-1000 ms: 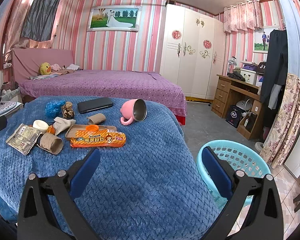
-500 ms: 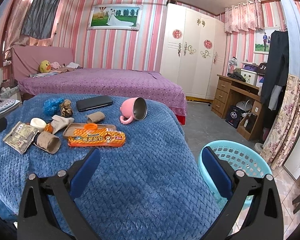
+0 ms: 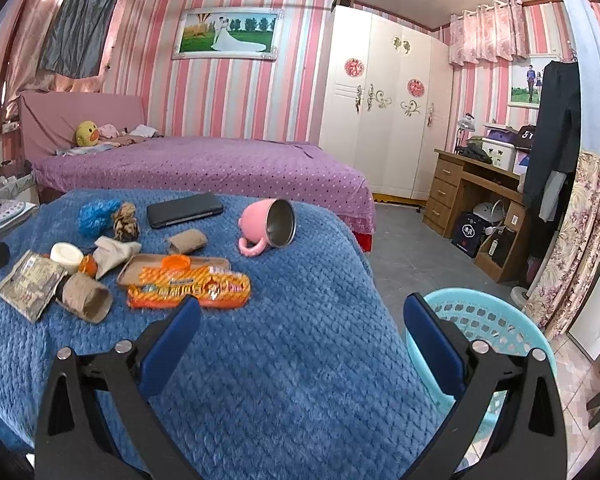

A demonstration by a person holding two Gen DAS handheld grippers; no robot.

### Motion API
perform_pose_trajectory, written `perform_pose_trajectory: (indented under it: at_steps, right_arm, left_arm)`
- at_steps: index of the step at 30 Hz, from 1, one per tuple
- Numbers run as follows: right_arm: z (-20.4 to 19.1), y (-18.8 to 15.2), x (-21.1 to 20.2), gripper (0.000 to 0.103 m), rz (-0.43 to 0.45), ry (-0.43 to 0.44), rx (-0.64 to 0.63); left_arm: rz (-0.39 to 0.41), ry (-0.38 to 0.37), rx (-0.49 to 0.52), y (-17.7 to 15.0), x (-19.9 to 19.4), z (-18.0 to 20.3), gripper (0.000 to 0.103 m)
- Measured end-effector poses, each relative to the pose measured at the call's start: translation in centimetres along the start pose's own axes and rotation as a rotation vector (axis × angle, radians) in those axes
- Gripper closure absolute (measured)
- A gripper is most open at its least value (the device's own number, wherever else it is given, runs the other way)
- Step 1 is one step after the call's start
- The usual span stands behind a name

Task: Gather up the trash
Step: 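Grasp the printed paper wrapper with the left tool and lift it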

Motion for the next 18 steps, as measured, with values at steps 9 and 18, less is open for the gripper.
perform_pose_trajectory:
  at_steps: [9, 18]
  right_arm:
    - [-1.4, -0.3, 2.1, 0.004, -0.014, 0.009, -0.035]
    - [-2.5, -1.8, 4.7, 0.004, -0.087, 0.062, 0.017]
  left_arm:
    - [-0.08, 0.014, -0.02, -0.4, 4.8, -3.5, 0.005]
    - [-0.205, 0.092, 0.014, -2.9, 8.0, -6.7, 0.005]
Point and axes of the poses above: each gripper's, at about its wrist camera, not at the fingertips, and x roughly the way its jaws point, z to its right, y to its top, the point moved 1 cm from there along x, roughly the way its jaws point, and after that the axes turned 8 degrees about z, right-handed, at the moved point
